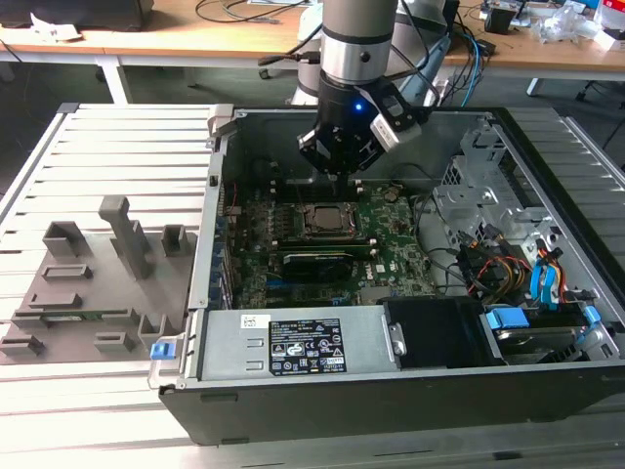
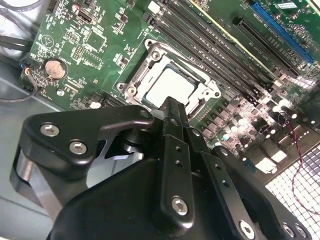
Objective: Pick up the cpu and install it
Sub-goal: 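Install the first cpu locking lever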
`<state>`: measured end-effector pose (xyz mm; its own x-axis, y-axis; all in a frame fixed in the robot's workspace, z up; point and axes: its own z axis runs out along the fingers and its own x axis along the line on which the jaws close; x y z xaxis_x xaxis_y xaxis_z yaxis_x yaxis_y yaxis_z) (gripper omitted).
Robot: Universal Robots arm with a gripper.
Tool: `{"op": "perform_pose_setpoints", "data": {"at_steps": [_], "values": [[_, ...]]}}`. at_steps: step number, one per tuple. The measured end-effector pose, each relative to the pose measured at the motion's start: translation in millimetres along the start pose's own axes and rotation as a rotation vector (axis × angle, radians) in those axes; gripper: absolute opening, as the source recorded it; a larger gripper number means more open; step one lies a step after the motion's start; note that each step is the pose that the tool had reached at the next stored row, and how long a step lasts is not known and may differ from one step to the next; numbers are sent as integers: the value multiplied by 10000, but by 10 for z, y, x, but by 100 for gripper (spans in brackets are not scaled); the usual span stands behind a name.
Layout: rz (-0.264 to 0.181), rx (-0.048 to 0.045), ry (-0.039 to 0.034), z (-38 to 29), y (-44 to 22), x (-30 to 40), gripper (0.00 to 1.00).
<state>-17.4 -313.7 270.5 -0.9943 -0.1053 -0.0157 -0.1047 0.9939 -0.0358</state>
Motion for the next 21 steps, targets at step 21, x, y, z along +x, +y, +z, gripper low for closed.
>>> {"op": "perform_pose_setpoints", "data": {"at_steps": [21], "values": [[-1,7,1,-138,21,173,11]]}}
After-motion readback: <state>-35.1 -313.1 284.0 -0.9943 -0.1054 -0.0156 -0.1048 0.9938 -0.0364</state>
